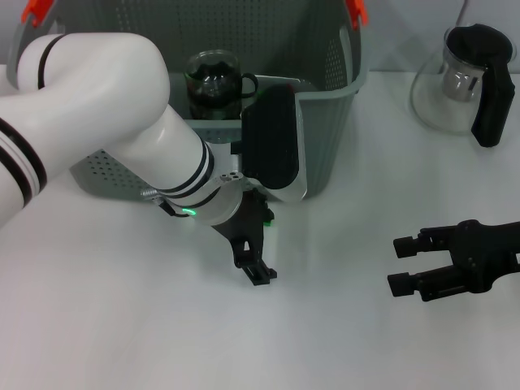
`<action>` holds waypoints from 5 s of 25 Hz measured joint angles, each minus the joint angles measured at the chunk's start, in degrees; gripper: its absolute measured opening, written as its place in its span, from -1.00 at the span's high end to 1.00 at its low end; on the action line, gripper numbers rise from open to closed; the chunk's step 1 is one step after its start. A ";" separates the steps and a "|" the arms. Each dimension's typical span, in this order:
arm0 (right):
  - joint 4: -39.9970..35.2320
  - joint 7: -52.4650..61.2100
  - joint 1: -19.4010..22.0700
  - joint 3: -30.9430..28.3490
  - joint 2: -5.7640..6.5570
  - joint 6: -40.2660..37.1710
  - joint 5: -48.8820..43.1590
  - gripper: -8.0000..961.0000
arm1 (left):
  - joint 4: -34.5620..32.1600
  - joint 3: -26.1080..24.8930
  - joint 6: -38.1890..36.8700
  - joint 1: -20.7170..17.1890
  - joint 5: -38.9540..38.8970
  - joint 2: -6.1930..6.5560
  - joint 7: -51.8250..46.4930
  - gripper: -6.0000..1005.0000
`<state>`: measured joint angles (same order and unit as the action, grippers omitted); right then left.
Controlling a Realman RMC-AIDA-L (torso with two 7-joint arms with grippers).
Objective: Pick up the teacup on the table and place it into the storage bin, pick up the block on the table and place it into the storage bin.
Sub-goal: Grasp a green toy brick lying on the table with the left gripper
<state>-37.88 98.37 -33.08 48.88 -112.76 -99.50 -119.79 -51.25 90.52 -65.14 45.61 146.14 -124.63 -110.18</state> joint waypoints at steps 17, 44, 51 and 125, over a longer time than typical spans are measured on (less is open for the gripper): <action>0.00 -0.02 0.04 -0.02 0.13 0.25 0.00 -0.89 | -1.01 -0.33 -3.43 0.17 0.04 0.10 0.48 -0.92; 0.00 -0.02 -0.03 -0.02 0.00 1.19 0.00 -0.89 | -1.81 -1.60 -0.11 -0.61 0.54 0.26 0.98 -0.91; 0.00 -0.02 0.01 -0.02 -0.08 1.13 0.00 -0.89 | -0.42 -1.57 0.96 -0.48 0.55 0.26 1.41 -0.91; 0.00 -0.90 0.12 -0.01 -0.09 2.02 0.00 -0.89 | -0.43 -3.76 -5.34 2.52 3.54 0.29 -2.79 -0.58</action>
<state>-37.88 97.47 -32.96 48.87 -112.85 -97.48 -119.79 -51.69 86.75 -70.48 48.13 149.68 -124.34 -112.97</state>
